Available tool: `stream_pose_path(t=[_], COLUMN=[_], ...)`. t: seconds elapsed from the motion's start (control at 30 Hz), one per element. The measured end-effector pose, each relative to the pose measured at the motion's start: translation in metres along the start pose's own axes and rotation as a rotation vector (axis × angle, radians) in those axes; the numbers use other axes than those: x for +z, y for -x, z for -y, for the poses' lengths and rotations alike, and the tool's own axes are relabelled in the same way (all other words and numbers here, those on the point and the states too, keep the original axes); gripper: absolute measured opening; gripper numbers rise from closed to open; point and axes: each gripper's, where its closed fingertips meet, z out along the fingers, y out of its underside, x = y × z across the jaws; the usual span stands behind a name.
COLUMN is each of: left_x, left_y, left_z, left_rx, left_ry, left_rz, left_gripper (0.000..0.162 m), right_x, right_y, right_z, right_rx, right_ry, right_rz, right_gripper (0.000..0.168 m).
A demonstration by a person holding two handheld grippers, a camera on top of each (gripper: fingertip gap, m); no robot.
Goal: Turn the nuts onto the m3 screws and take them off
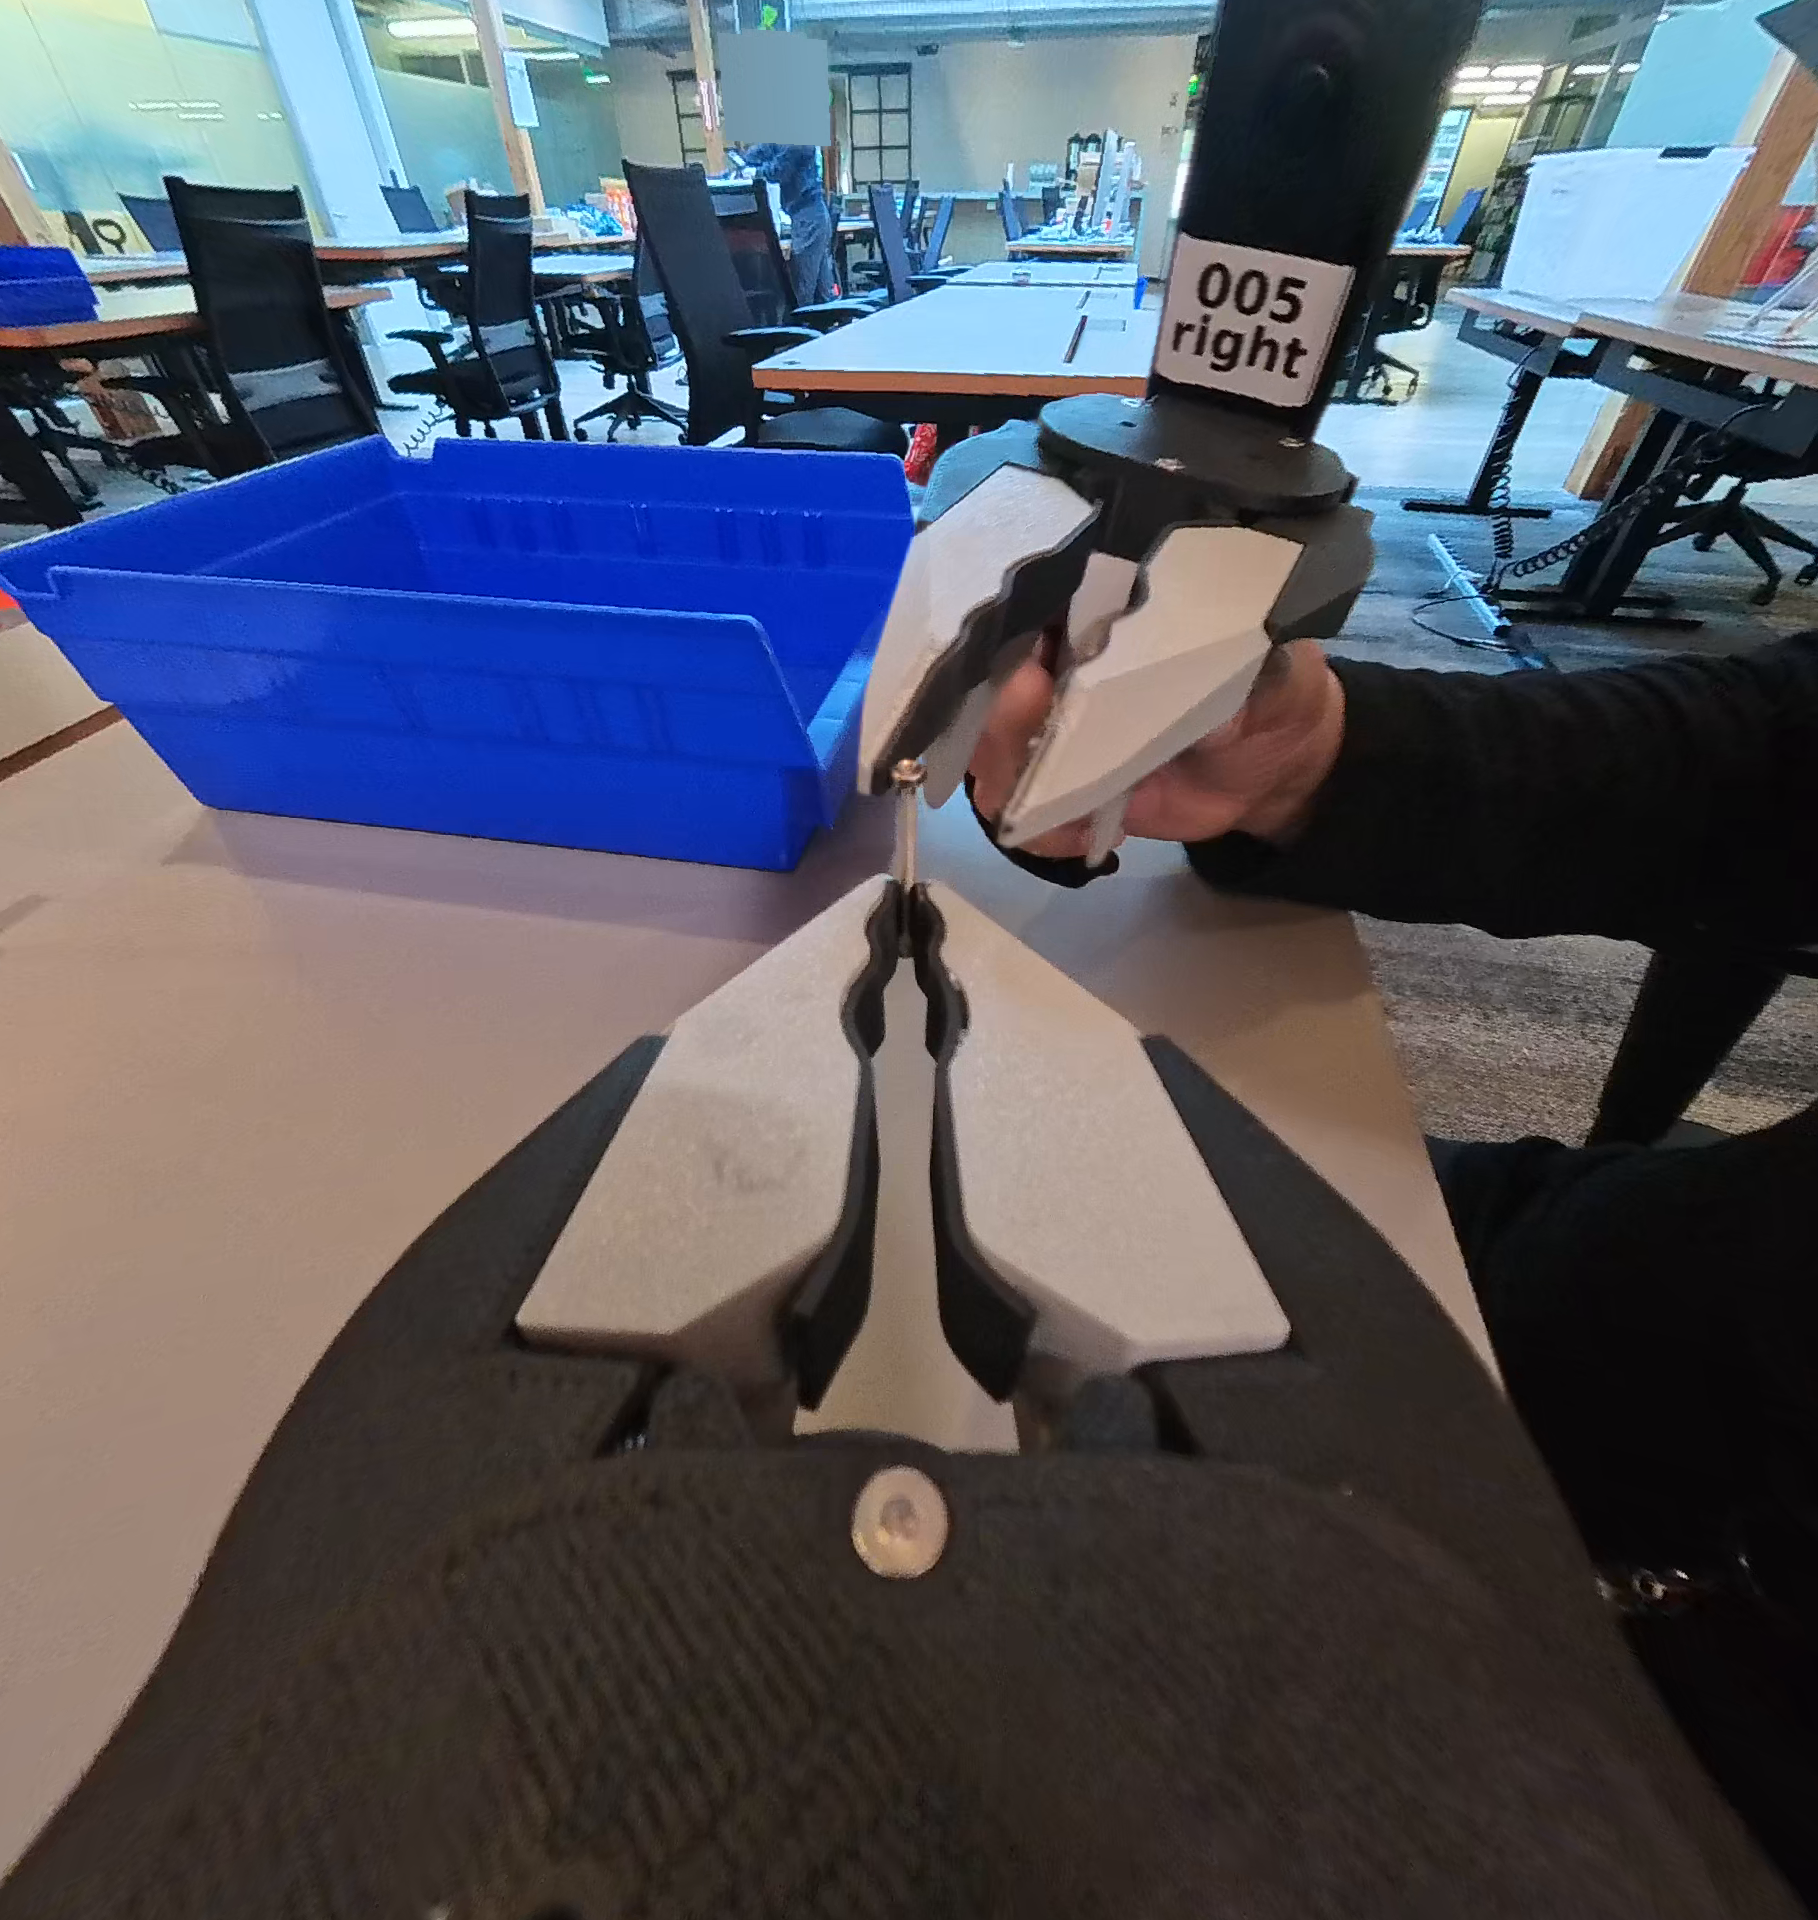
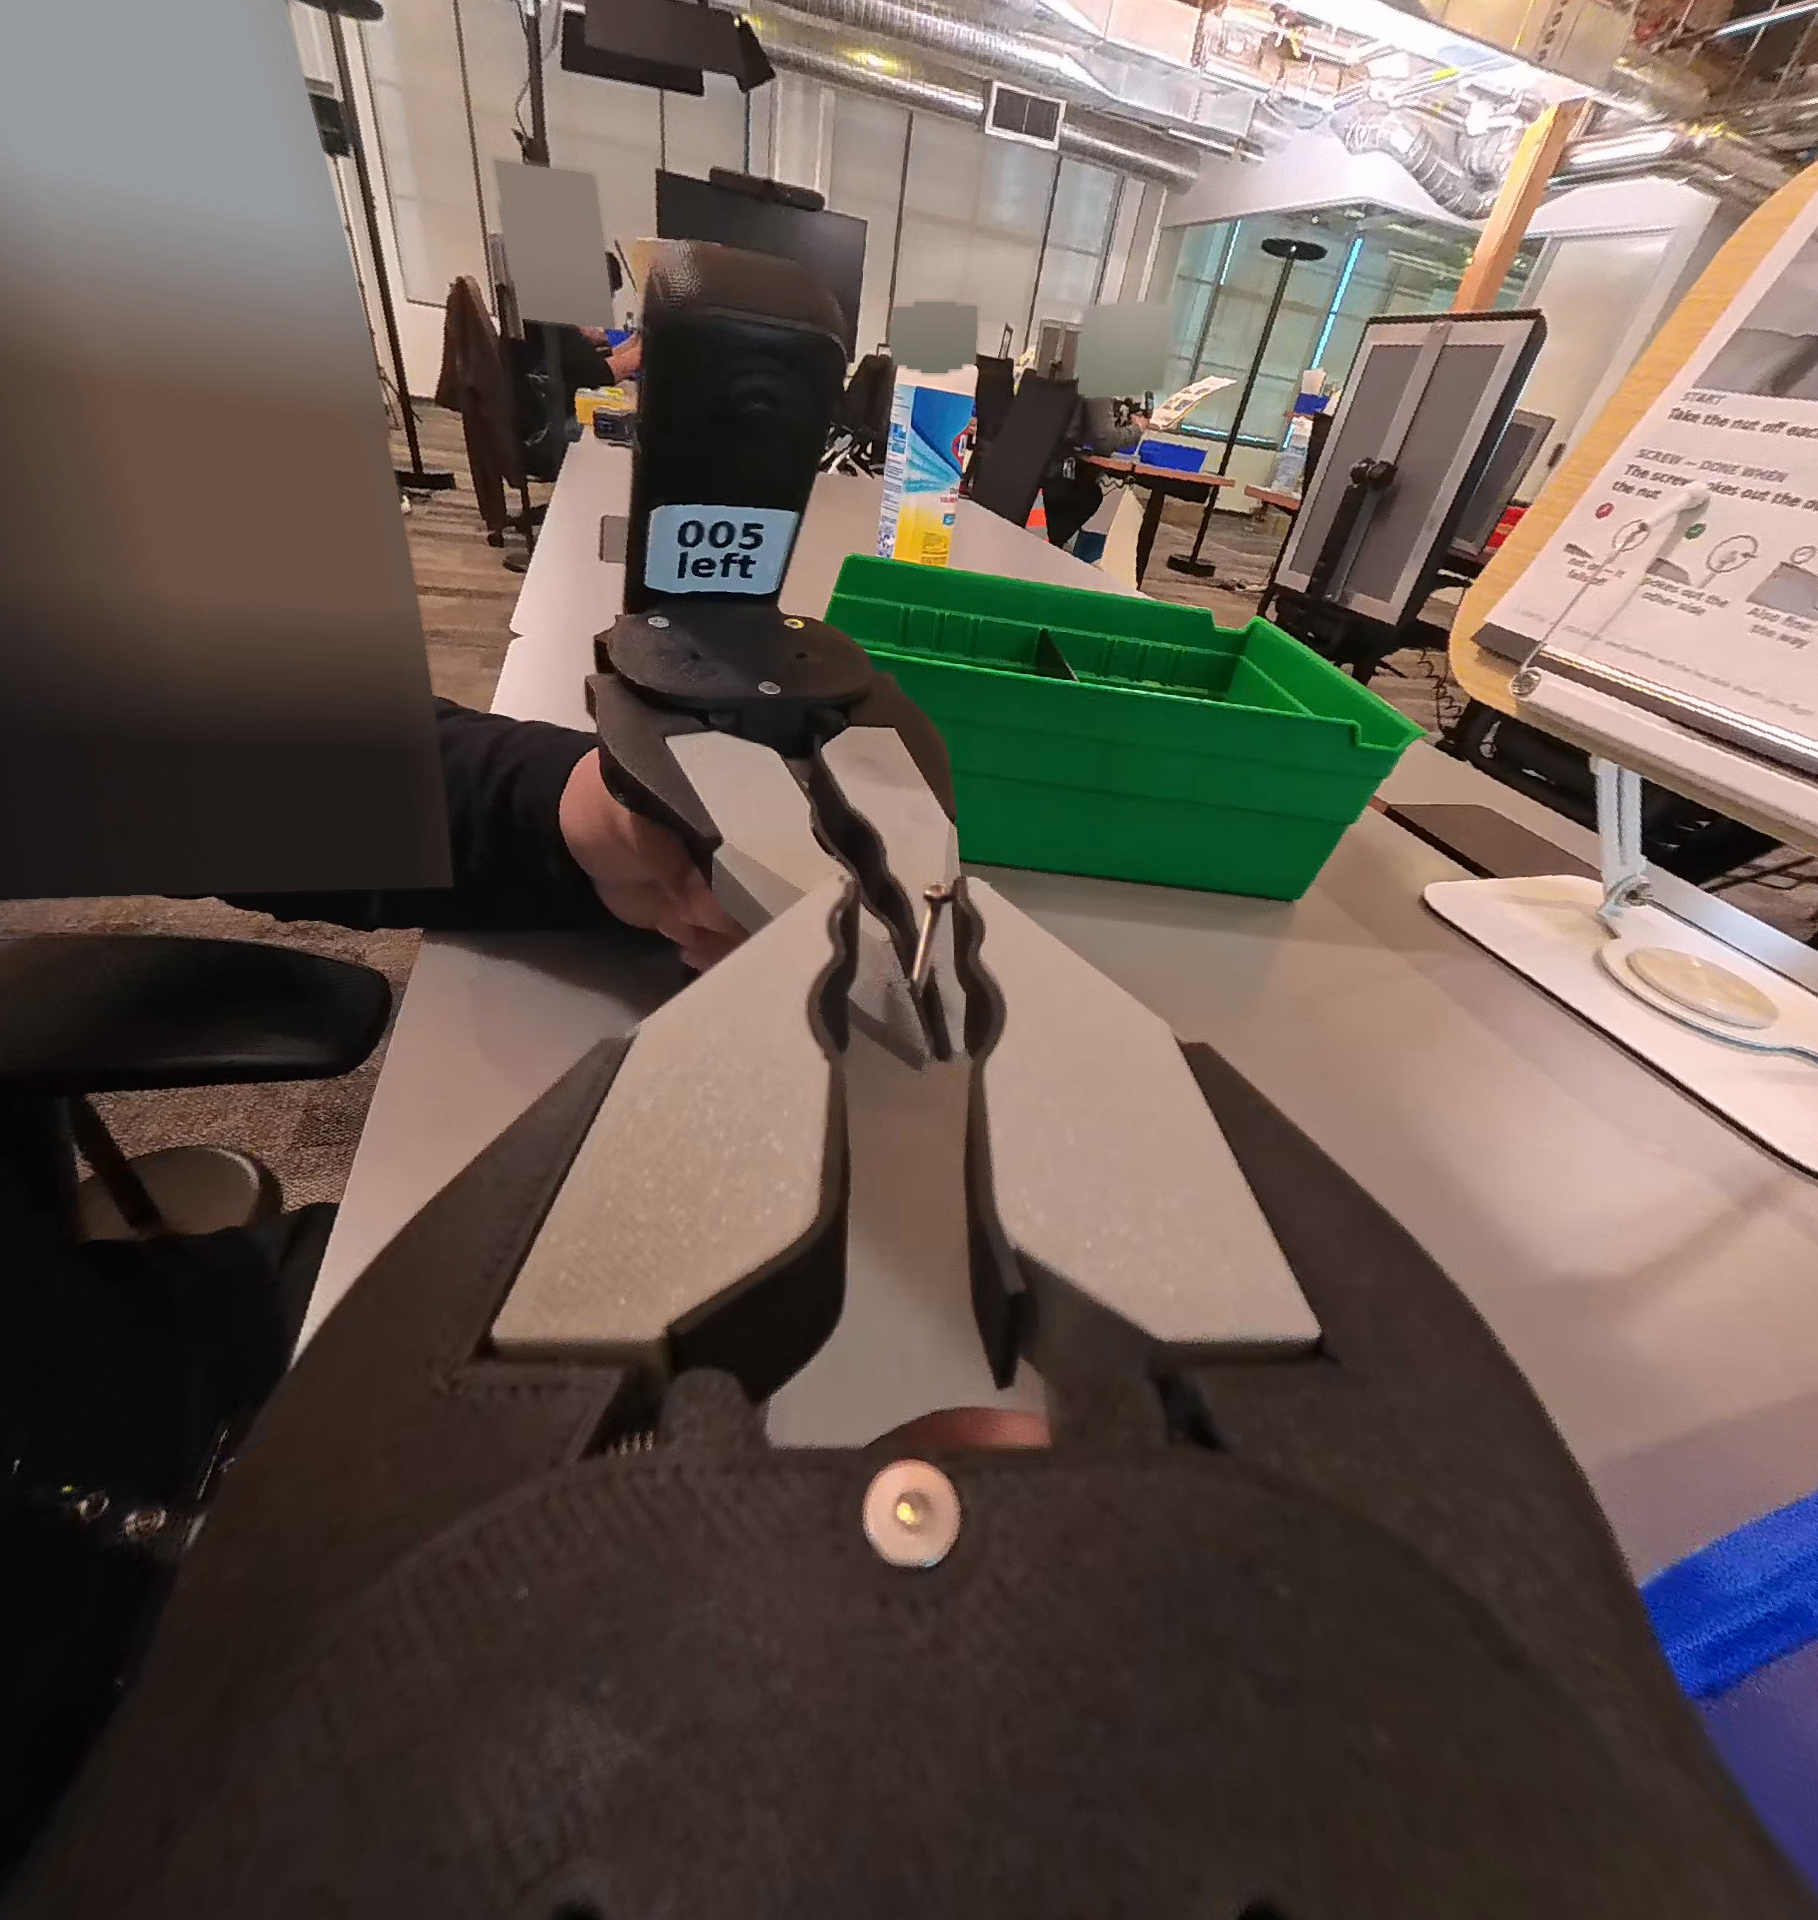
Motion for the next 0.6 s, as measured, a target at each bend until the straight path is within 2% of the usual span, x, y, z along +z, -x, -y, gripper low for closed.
stream_pose_path(t=[0.07, 0.17, 0.33, 0.6], left_x=[0.000, 0.000, 0.000, 0.001], left_y=[-0.002, -0.005, -0.006, 0.000], left_z=[0.001, 0.002, 0.002, -0.001], left_rx=[-0.012, -0.004, -0.001, -0.010], left_ry=[-0.006, -0.016, -0.015, 0.004], left_rz=[-0.018, -0.027, -0.037, -0.004], left_gripper=[0.000, 0.000, 0.000, 0.000], right_x=[0.001, 0.009, 0.020, 0.010], right_y=[-0.002, 0.000, 0.009, 0.003], right_z=[0.001, 0.001, 0.001, -0.003], right_rx=[0.006, 0.025, -0.002, 0.001], right_ry=[-0.005, -0.002, 0.005, 0.008], right_rz=[-0.002, 0.015, 0.042, 0.000], right_gripper=[0.014, 0.023, 0.024, 0.020])
